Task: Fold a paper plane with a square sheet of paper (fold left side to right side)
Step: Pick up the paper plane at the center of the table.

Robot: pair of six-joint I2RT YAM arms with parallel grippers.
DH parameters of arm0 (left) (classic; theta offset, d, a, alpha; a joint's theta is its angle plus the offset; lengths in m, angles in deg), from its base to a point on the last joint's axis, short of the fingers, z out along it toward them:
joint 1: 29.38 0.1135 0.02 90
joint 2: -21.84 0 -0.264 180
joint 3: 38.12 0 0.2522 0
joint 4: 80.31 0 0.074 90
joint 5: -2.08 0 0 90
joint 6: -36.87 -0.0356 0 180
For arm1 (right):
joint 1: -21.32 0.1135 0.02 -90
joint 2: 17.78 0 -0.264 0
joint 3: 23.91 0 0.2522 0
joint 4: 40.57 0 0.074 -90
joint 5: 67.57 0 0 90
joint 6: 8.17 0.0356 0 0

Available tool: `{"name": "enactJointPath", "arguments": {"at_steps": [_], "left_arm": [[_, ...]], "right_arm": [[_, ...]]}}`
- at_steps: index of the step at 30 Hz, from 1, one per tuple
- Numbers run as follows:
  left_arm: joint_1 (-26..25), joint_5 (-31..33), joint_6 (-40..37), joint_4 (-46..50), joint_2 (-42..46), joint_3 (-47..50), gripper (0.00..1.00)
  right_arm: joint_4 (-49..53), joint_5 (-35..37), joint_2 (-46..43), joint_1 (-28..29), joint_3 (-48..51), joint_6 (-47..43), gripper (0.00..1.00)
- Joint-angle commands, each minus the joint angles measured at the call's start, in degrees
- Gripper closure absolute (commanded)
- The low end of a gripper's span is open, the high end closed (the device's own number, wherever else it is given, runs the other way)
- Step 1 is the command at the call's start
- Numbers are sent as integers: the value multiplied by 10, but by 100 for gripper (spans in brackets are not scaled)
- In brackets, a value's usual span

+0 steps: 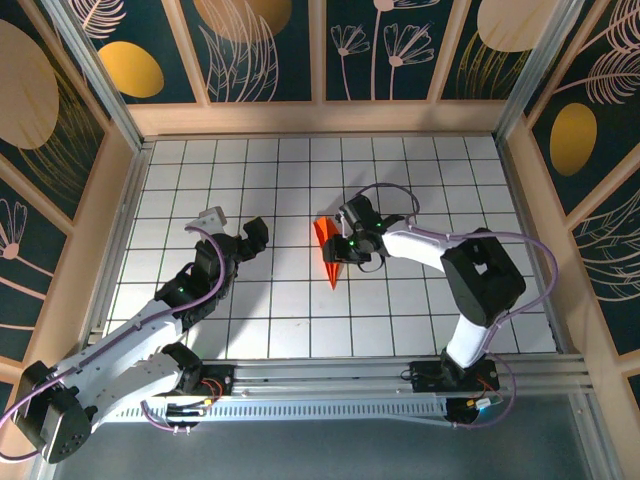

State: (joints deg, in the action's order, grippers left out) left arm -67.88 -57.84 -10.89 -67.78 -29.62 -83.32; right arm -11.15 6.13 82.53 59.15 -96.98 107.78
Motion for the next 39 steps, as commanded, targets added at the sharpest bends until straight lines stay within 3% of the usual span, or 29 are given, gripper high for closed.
{"name": "enactJointPath", "arguments": {"at_steps": [1, 16, 39], "left_arm": [[3, 4, -1, 4, 4, 4, 1], [3, 6, -2, 4, 0, 6, 1], [3, 3, 7, 8, 4, 17, 1]], "right_arm": [[5, 14, 15, 7, -21, 4, 57], [23, 53, 46, 20, -45, 5, 81], [60, 138, 103, 63, -89, 31, 90]]}}
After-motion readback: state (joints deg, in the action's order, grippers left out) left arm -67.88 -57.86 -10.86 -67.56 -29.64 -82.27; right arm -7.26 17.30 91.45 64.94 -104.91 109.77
